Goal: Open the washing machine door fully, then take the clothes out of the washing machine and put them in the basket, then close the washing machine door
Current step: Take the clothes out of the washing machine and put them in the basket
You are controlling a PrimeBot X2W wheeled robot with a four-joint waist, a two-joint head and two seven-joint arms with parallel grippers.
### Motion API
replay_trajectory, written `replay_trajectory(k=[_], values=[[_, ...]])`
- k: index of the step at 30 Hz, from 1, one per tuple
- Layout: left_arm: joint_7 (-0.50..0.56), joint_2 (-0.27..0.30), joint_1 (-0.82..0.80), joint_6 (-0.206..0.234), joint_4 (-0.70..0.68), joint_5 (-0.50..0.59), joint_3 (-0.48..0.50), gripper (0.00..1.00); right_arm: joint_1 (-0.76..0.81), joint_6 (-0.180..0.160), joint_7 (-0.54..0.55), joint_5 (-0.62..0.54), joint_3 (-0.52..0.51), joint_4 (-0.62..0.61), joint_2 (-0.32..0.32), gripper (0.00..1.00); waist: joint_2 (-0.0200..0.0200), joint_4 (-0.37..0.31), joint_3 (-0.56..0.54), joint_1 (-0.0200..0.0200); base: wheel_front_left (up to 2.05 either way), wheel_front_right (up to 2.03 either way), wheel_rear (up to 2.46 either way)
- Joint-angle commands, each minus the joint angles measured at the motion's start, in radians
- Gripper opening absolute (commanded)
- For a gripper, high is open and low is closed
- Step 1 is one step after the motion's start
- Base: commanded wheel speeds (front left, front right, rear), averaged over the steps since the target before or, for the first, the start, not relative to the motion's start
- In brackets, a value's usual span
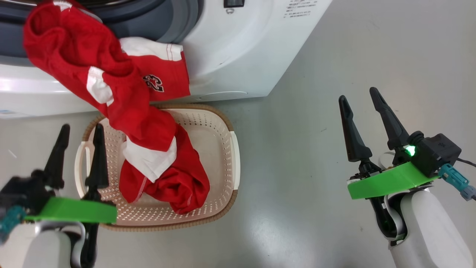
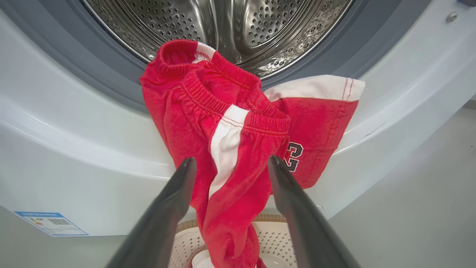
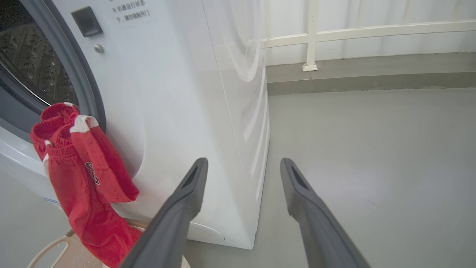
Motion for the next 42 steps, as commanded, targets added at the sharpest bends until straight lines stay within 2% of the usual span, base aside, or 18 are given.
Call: replay_trajectory(k=[1,16,23,31,32,33,35,42], values=[[-0.005,0.037,-0.02,0.001,0.0,-0.016,0.023,1.0,0.028,0.006,-0.006,-0.005,0.025,-0.021,0.003,1.0,0.0,0.0,0.001,0.0,0.0,0.0,0.0],[-0.005,0.096,-0.288,0.001,0.257,-0.078,0.004,1.0,0.022,0.006,-0.006,-0.001,0.036,-0.022,0.003,1.0,0.0,-0.015,0.017,0.0,0.0,0.0,0.0],[-0.005,0.108,-0.405,0.001,0.383,-0.061,0.015,1.0,0.015,0.006,-0.006,0.005,0.039,-0.025,0.003,1.0,0.0,-0.028,0.028,0.0,0.0,0.0,0.0],[-0.005,0.122,-0.485,0.004,0.482,0.005,0.045,1.0,0.011,0.006,-0.006,0.013,0.041,-0.03,0.003,1.0,0.0,-0.043,0.039,0.0,0.0,0.0,0.0],[-0.005,0.122,-0.49,0.004,0.487,0.011,0.049,0.91,0.011,0.006,-0.006,0.015,0.041,-0.031,0.003,1.0,0.0,-0.045,0.04,0.0,0.0,0.0,0.0],[-0.005,0.123,-0.493,0.004,0.488,0.02,0.052,0.53,0.01,0.006,-0.006,0.016,0.041,-0.032,0.003,1.0,0.0,-0.046,0.041,0.0,0.0,0.0,0.0],[-0.005,0.119,-0.495,0.004,0.486,0.034,0.059,0.0,0.01,0.006,-0.006,0.017,0.039,-0.033,0.003,1.0,0.0,-0.046,0.042,0.0,0.0,0.0,0.0],[-0.005,0.098,-0.47,0.003,0.458,0.065,0.076,0.0,0.009,0.006,-0.006,0.017,0.034,-0.035,0.003,1.0,0.0,-0.04,0.043,0.0,0.0,0.0,0.0]])
